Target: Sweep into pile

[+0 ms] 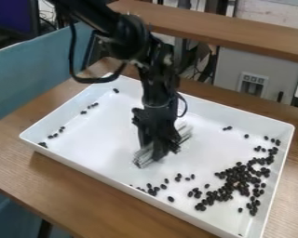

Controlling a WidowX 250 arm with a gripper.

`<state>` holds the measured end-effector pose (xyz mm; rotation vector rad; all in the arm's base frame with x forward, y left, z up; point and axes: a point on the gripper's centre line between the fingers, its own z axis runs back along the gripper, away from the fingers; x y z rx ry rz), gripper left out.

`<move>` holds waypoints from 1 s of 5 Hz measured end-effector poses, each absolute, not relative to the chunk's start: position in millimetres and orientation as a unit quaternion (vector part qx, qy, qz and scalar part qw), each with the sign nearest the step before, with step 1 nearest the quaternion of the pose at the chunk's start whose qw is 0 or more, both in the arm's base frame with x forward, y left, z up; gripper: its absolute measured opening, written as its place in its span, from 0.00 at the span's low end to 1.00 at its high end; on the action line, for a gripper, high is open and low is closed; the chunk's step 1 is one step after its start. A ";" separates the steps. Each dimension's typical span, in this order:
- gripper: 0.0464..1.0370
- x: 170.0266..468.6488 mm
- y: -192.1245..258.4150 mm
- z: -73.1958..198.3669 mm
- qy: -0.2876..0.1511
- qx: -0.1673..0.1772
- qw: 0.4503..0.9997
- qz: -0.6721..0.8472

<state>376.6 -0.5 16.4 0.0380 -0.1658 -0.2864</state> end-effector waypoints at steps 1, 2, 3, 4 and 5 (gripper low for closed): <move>0.72 366.6 -2.1 18.4 -0.081 -0.009 0.985 -0.153; 0.95 365.3 -2.2 40.4 -0.077 -0.010 0.984 -0.158; 0.96 369.5 -11.4 56.2 -0.063 0.018 0.985 -0.159; 0.96 371.3 -45.7 71.7 -0.054 0.021 0.981 -0.183; 0.96 375.2 -91.6 103.0 -0.057 0.008 0.974 -0.221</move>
